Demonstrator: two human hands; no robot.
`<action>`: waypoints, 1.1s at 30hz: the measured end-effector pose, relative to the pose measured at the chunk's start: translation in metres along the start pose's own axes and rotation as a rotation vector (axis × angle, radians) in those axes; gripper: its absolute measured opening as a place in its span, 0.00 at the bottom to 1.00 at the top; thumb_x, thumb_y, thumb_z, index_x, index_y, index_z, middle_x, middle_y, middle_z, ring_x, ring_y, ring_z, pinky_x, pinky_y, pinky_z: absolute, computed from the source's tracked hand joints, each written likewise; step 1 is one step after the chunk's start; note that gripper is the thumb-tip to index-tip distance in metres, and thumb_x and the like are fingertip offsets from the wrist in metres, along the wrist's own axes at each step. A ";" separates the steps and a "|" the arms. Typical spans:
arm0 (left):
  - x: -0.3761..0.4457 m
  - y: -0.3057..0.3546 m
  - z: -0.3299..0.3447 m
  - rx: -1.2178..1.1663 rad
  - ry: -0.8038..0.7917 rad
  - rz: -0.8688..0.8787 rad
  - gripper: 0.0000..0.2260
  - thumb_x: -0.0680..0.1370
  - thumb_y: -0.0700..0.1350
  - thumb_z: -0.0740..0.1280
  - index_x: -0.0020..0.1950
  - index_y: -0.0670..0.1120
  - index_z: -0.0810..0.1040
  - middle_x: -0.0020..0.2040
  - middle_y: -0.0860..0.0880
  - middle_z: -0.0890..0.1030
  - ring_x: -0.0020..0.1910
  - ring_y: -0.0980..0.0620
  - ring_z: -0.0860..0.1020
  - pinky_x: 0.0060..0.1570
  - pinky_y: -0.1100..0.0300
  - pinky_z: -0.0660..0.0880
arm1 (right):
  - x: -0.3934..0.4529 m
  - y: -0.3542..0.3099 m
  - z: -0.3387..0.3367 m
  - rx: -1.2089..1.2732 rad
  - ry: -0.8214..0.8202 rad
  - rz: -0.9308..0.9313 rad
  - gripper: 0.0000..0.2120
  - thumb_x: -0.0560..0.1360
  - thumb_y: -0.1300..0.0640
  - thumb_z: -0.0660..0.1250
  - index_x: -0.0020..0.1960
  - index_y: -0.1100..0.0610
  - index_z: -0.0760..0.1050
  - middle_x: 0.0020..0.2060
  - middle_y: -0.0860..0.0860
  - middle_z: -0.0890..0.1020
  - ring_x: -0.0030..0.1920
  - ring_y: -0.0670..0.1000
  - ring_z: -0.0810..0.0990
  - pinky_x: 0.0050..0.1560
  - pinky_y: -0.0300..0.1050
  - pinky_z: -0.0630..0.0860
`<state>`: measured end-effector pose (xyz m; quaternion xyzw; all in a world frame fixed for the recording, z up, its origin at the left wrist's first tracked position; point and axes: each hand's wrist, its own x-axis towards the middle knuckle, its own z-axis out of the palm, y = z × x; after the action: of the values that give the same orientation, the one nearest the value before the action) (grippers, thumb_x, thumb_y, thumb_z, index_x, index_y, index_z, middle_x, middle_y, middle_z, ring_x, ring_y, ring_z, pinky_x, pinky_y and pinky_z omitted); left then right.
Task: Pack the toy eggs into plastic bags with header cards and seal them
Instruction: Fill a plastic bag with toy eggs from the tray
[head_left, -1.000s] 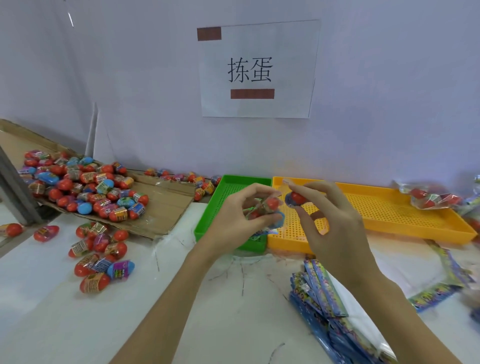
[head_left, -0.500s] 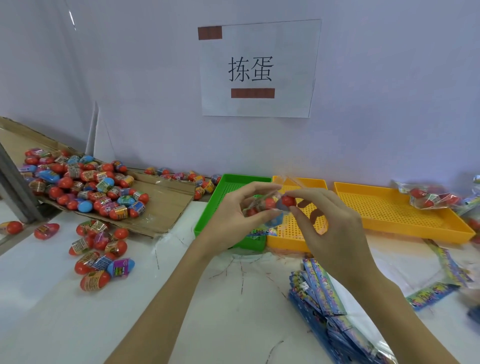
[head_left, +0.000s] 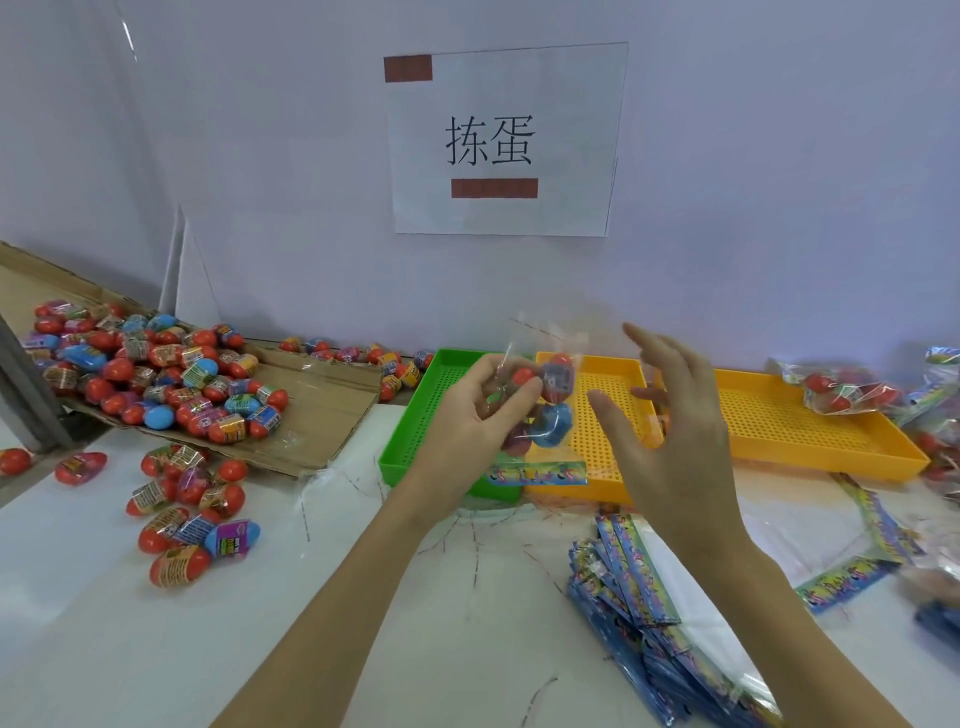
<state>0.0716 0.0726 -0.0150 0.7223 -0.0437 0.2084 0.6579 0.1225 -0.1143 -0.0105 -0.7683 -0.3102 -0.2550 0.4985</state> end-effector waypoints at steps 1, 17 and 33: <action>0.000 -0.001 0.002 -0.016 -0.003 -0.025 0.07 0.84 0.46 0.66 0.61 0.46 0.77 0.45 0.56 0.85 0.43 0.58 0.84 0.38 0.65 0.79 | 0.001 -0.002 -0.001 0.079 -0.032 0.105 0.27 0.77 0.43 0.71 0.73 0.50 0.73 0.64 0.46 0.78 0.61 0.40 0.78 0.57 0.34 0.78; -0.006 0.000 0.020 0.004 -0.034 -0.028 0.07 0.80 0.46 0.74 0.53 0.46 0.79 0.46 0.37 0.83 0.46 0.38 0.84 0.50 0.40 0.82 | -0.001 -0.005 0.004 0.507 -0.189 0.541 0.06 0.80 0.51 0.70 0.49 0.50 0.85 0.45 0.49 0.86 0.51 0.49 0.86 0.51 0.52 0.86; -0.002 -0.004 0.024 -0.129 0.052 -0.156 0.18 0.74 0.55 0.76 0.55 0.43 0.83 0.50 0.47 0.85 0.48 0.52 0.83 0.48 0.58 0.79 | -0.002 -0.004 -0.001 0.484 -0.135 0.557 0.07 0.79 0.51 0.72 0.50 0.53 0.87 0.44 0.49 0.87 0.51 0.51 0.85 0.52 0.55 0.85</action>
<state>0.0774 0.0501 -0.0208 0.6739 0.0163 0.1718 0.7184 0.1184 -0.1147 -0.0086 -0.6982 -0.1728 0.0221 0.6944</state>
